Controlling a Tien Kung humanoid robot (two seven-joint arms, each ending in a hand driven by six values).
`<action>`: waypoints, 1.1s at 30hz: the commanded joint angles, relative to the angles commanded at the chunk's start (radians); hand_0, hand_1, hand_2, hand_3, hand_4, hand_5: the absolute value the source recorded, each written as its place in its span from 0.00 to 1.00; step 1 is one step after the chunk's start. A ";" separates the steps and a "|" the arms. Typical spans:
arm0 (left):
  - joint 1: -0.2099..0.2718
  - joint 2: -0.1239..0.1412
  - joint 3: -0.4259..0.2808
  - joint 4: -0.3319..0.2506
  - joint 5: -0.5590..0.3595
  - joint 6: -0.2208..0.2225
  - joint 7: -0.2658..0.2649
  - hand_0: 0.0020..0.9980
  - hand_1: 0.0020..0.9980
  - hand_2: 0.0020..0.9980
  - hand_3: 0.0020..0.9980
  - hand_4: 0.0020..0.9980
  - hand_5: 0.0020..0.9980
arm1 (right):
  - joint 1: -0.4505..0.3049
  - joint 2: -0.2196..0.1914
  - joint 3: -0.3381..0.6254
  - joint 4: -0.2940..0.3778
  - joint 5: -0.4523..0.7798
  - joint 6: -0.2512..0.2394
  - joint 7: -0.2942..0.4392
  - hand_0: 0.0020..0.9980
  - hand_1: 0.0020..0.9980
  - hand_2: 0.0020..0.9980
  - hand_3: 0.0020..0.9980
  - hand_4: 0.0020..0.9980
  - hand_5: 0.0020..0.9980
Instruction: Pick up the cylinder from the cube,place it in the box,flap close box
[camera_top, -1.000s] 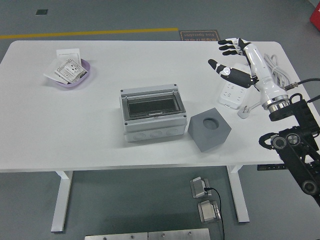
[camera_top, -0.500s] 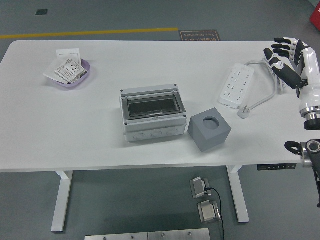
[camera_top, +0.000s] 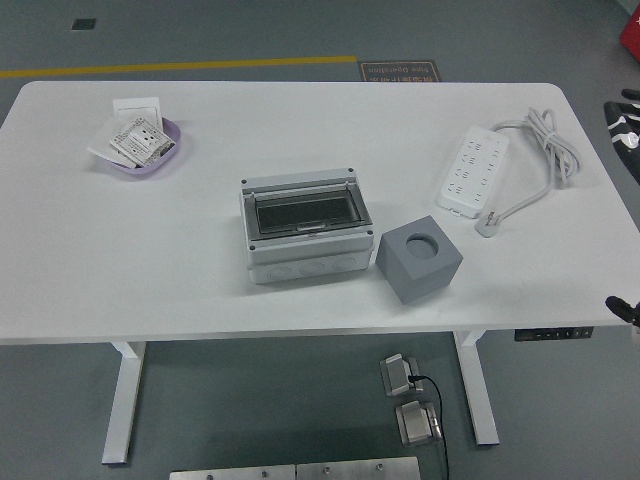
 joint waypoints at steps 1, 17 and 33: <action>0.000 -0.002 0.000 0.000 -0.002 0.001 -0.001 0.71 0.71 0.63 0.72 0.78 0.57 | -0.003 0.000 0.006 0.001 0.001 0.000 0.000 0.69 0.61 0.62 0.64 0.84 0.47; -0.006 0.003 -0.004 0.000 0.001 -0.001 0.003 0.71 0.71 0.63 0.72 0.78 0.57 | -0.001 -0.011 0.038 0.005 -0.002 0.000 0.000 0.69 0.60 0.62 0.64 0.82 0.46; 0.000 0.011 -0.013 0.000 0.016 -0.003 0.007 0.71 0.71 0.63 0.72 0.78 0.57 | -0.015 -0.013 0.072 0.013 -0.003 0.005 0.000 0.69 0.60 0.62 0.64 0.82 0.46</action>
